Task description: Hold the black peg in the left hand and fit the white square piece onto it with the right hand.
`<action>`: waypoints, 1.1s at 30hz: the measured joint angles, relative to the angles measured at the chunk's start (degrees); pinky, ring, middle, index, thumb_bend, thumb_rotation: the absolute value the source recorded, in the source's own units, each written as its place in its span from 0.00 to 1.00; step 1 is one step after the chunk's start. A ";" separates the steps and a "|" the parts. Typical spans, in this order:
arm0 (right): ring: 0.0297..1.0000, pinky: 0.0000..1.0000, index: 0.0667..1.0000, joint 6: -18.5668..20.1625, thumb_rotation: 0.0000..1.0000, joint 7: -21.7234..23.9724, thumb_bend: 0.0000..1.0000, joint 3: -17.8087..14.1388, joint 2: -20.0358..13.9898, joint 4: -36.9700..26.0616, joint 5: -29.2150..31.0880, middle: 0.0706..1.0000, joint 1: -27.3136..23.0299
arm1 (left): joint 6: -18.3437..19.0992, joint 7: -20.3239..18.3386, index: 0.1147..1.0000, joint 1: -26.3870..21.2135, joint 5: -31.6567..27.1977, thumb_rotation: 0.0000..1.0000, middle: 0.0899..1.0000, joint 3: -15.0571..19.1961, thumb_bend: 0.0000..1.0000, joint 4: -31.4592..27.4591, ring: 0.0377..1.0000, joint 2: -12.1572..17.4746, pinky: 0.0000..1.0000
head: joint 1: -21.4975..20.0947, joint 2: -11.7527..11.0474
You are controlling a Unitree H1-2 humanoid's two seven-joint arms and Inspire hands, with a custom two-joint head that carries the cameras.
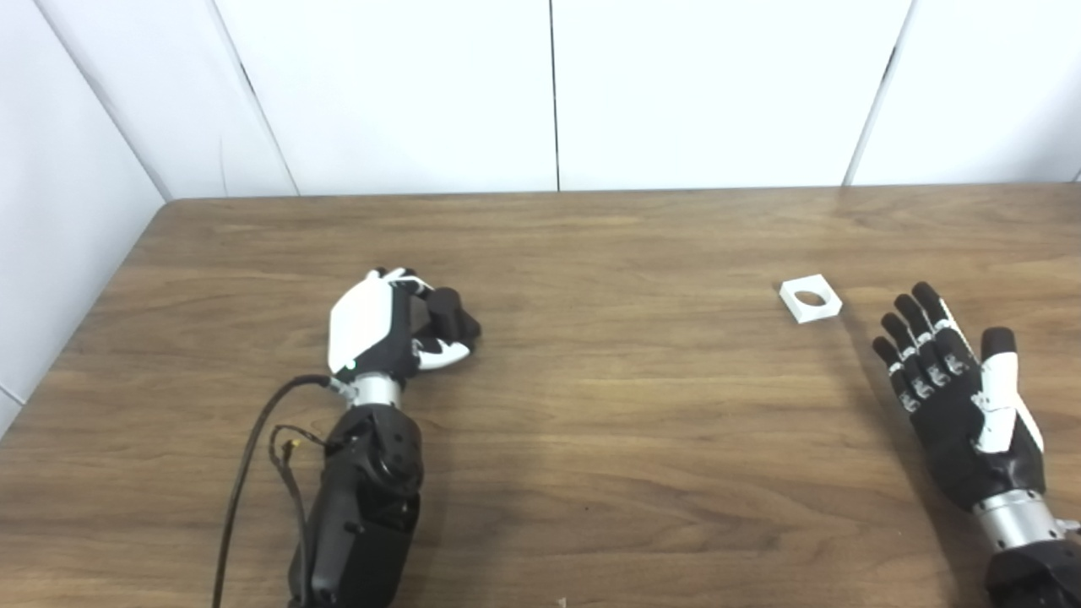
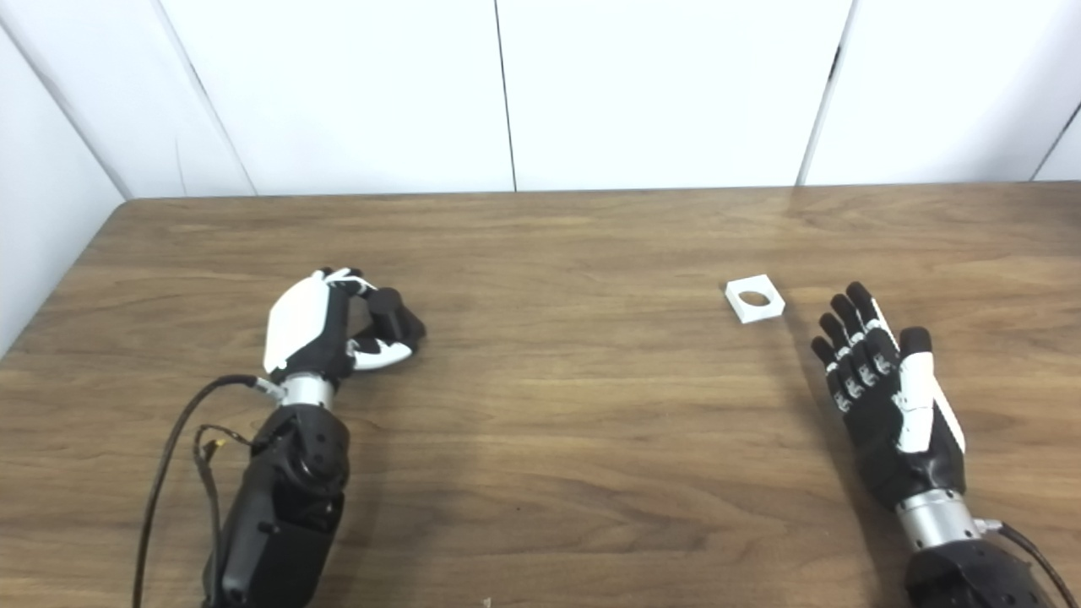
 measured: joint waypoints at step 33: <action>1.00 1.00 1.00 3.50 0.96 -2.35 0.66 0.54 2.19 -2.06 -0.40 1.00 0.57 | -3.61 -3.41 0.43 10.61 3.11 0.06 0.88 -16.55 0.52 -12.73 0.97 -2.53 0.81 | -2.90 1.49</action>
